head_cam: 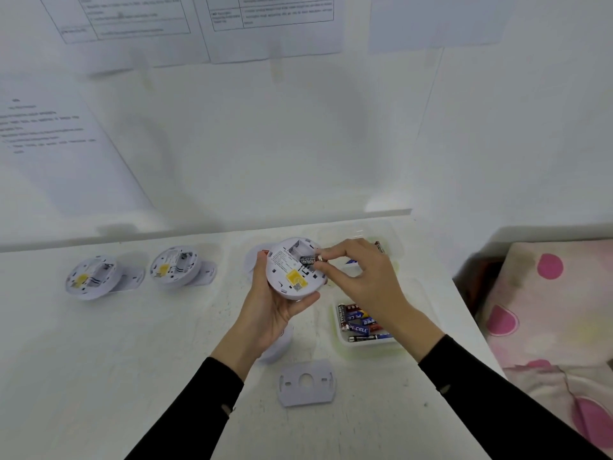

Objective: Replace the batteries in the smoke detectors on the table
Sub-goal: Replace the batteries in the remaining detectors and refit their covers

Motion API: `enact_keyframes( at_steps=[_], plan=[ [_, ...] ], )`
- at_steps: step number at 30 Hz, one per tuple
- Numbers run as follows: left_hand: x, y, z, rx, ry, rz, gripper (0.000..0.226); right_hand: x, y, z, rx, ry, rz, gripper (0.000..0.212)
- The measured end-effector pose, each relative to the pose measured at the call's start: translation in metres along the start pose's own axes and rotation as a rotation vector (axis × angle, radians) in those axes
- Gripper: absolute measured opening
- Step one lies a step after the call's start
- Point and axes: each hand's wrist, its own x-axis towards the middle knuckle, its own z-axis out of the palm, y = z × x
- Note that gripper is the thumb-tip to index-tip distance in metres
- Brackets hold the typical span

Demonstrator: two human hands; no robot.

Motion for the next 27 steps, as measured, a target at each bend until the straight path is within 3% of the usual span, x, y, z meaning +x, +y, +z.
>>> enact_keyframes(
  at_steps=[4,7,11,13,15,19,22,27],
  plan=[
    [0.000,0.000,0.000,0.028,-0.003,-0.006,0.056,-0.005,0.001,0.003,0.057,-0.044,-0.004,0.007],
    [0.000,0.001,-0.002,0.055,-0.001,-0.017,0.059,0.000,-0.005,-0.002,0.168,-0.099,0.186,0.012],
    [0.001,0.001,-0.005,0.134,-0.020,-0.022,0.058,0.018,-0.009,-0.013,0.510,-0.341,0.714,0.065],
    [0.003,0.002,-0.006,0.161,-0.030,-0.029,0.058,0.025,-0.007,-0.013,0.669,-0.427,0.862,0.082],
    [0.005,0.004,-0.007,0.182,-0.034,-0.032,0.057,0.030,-0.007,-0.011,0.750,-0.455,0.915,0.082],
    [0.008,0.009,-0.009,0.291,-0.037,-0.026,0.056,0.033,-0.004,-0.006,0.771,-0.433,0.955,0.063],
    [0.011,0.013,-0.010,0.394,-0.031,-0.034,0.055,0.030,0.001,0.001,0.738,-0.421,0.979,0.063],
    [0.014,0.022,-0.014,0.400,-0.036,-0.078,0.053,0.042,0.010,-0.006,0.639,-0.604,0.899,0.063]
  ],
)
